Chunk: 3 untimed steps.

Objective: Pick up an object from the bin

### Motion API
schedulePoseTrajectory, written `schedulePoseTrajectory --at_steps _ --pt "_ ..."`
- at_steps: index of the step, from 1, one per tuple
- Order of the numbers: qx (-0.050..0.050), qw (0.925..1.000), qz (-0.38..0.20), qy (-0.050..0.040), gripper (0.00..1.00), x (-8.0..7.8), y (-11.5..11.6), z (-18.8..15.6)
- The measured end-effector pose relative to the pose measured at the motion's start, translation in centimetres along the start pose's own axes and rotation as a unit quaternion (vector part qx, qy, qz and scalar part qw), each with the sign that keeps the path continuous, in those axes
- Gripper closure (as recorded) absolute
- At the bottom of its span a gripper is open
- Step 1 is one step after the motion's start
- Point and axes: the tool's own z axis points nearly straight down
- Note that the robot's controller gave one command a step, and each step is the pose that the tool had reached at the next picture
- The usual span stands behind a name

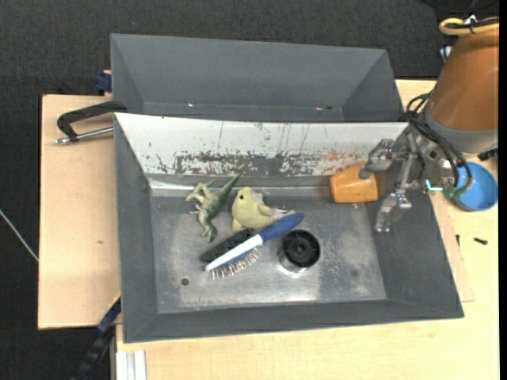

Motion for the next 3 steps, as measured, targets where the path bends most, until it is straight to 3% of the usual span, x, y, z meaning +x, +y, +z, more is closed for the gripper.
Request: schedulePoseTrajectory --at_steps 1,2,3 --pt "-0.001 0.993 0.118 -0.0054 0.0 -2.4 6.9 15.0" --pt "-0.004 0.9999 -0.011 -0.0097 0.0 -2.0 7.4 15.5" --pt "-0.003 0.9999 0.008 -0.0114 0.0 -1.2 9.2 15.6"
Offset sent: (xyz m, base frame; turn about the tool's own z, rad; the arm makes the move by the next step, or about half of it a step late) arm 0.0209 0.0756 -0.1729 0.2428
